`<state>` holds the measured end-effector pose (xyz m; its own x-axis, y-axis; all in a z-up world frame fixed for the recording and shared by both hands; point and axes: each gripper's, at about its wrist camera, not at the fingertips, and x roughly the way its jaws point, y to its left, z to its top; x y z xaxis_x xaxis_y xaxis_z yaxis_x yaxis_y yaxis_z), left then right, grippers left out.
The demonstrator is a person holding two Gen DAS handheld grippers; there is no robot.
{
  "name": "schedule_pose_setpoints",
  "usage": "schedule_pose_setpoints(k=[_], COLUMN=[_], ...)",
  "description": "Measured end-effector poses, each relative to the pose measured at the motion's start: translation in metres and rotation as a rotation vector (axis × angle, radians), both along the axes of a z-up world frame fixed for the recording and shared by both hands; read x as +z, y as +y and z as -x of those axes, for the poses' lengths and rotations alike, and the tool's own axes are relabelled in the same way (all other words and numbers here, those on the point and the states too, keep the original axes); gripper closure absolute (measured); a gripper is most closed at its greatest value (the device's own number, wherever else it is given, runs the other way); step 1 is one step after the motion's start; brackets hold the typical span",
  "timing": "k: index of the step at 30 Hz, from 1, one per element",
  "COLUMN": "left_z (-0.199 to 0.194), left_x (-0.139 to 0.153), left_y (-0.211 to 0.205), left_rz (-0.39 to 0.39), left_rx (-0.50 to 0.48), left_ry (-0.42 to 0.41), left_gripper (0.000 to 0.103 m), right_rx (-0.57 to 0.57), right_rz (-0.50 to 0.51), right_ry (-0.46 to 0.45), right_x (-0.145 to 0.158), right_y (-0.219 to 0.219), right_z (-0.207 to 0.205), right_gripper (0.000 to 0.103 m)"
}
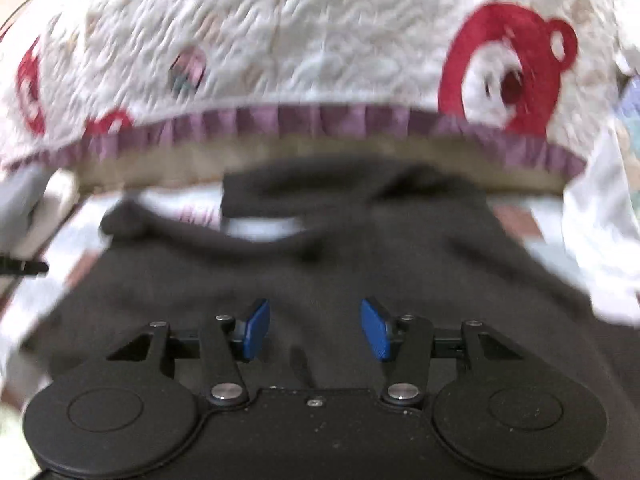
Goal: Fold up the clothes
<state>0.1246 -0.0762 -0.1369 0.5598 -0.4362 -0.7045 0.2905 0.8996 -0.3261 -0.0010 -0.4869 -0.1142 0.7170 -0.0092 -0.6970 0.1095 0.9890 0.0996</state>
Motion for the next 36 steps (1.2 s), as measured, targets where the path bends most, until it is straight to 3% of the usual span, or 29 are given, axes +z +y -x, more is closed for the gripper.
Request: schedule_pose_setpoints(k=[3, 6, 9, 11, 14, 17, 21, 24, 27, 30, 33, 35, 36], left_z=[0.021, 0.039, 0.058, 0.077, 0.102, 0.112, 0.102, 0.099, 0.088, 0.074, 0.078, 0.085, 0.087], left_x=[0.007, 0.019, 0.029, 0.027, 0.019, 0.008, -0.008, -0.019, -0.026, -0.035, -0.041, -0.043, -0.043], left_y=[0.0, -0.017, -0.043, -0.066, -0.101, -0.134, -0.163, -0.181, -0.19, -0.194, -0.204, -0.21, -0.212], left_rz=[0.086, 0.228, 0.346, 0.288, 0.083, -0.048, -0.055, -0.099, -0.107, -0.081, -0.123, -0.161, -0.179], left_rx=[-0.093, -0.283, -0.455, -0.545, -0.653, -0.727, -0.753, -0.77, -0.647, -0.617, -0.66, -0.677, -0.684], left_ry=[-0.017, -0.087, -0.103, -0.129, -0.178, -0.204, -0.139, -0.14, -0.125, -0.041, -0.055, -0.095, -0.115], left_gripper=[0.045, 0.044, 0.042, 0.041, 0.041, 0.041, 0.037, 0.037, 0.037, 0.038, 0.035, 0.031, 0.031], right_rx=[0.021, 0.042, -0.079, -0.168, -0.297, -0.425, -0.597, -0.689, -0.686, -0.682, -0.684, -0.685, -0.681], right_rz=[0.008, 0.017, -0.034, -0.064, -0.102, -0.141, -0.192, -0.278, -0.392, -0.34, -0.267, -0.218, -0.195], right_ry=[0.081, 0.163, 0.192, 0.19, 0.178, 0.166, 0.148, 0.114, 0.056, 0.044, 0.033, 0.026, 0.019], right_x=[-0.012, -0.025, -0.033, -0.036, -0.04, -0.044, -0.049, -0.057, -0.066, -0.071, -0.076, -0.08, -0.076], right_y=[0.005, 0.011, -0.007, -0.022, -0.045, -0.068, -0.098, -0.116, -0.125, -0.119, -0.111, -0.105, -0.103], right_z=[0.032, 0.065, 0.092, 0.106, 0.126, 0.147, 0.174, 0.19, 0.191, 0.177, 0.163, 0.153, 0.153], right_gripper=[0.047, 0.047, 0.047, 0.047, 0.047, 0.047, 0.045, 0.045, 0.043, 0.035, 0.014, 0.015, 0.023])
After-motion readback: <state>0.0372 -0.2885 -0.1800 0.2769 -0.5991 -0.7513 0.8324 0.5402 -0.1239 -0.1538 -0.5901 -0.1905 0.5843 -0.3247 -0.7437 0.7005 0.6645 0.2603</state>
